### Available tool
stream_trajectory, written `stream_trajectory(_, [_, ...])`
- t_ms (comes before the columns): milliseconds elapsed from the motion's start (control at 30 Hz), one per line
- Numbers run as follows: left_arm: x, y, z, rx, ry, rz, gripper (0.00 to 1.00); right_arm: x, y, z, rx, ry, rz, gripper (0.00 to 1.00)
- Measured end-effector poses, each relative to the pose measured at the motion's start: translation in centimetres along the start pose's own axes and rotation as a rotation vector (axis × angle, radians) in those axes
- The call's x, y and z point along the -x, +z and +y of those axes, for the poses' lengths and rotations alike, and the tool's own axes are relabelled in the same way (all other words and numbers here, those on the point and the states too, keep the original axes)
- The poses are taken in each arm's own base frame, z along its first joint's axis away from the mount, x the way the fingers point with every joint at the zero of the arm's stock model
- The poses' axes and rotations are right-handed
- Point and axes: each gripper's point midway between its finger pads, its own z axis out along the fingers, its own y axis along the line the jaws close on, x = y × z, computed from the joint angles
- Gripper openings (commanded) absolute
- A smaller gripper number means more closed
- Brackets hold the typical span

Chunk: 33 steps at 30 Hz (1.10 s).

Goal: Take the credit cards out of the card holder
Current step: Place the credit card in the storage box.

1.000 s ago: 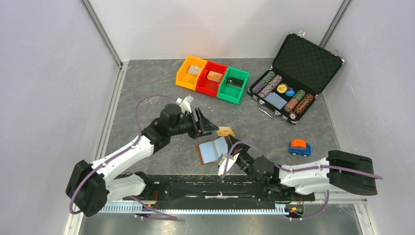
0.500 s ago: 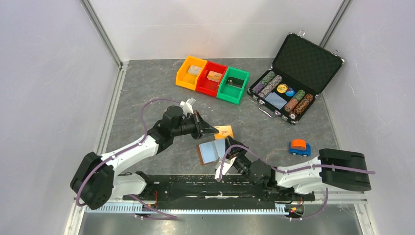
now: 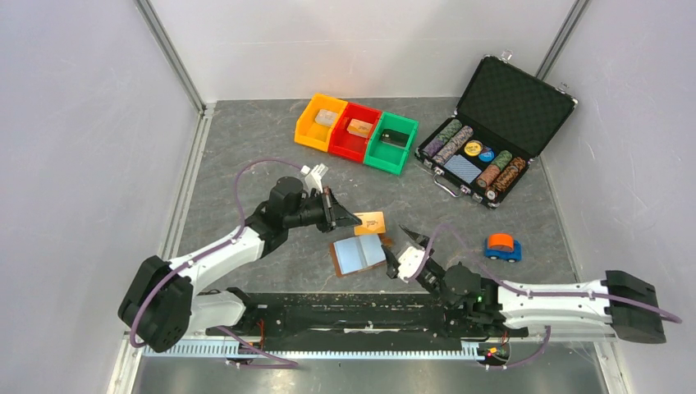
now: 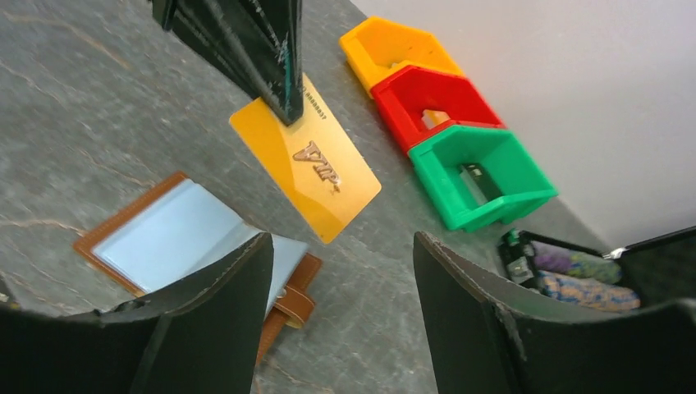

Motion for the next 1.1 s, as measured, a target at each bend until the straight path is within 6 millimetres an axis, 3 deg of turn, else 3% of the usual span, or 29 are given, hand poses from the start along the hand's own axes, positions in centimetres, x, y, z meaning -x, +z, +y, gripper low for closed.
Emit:
stream_trajectory(300, [-0.5, -1.5, -0.4, -0.04, 0.169, -0.024, 0.02, 0.3, 1.4, -2.7, -0.016, 0.317, 0.076, 0.62])
stream_trajectory(467, [-0.8, -2.1, -0.9, -0.069, 0.241, -0.029, 0.02, -0.4, 2.0, -1.7, 0.062, 0.506, 0.121, 0.61])
stream_trajectory(733, [-1.1, -3.6, -2.3, -0.119, 0.385, -0.031, 0.02, 0.9, 2.9, -1.7, 0.156, 0.786, 0.128, 0.61])
stream_trajectory(967, [-2.1, -3.9, -3.1, -0.158, 0.409, 0.048, 0.02, 1.3, 3.3, -1.9, 0.239, 0.978, 0.115, 0.61])
stream_trajectory(1100, [-2.6, -4.0, -3.3, -0.177, 0.408, 0.072, 0.02, 1.6, 3.3, -1.5, 0.3, 1.036, 0.095, 0.53])
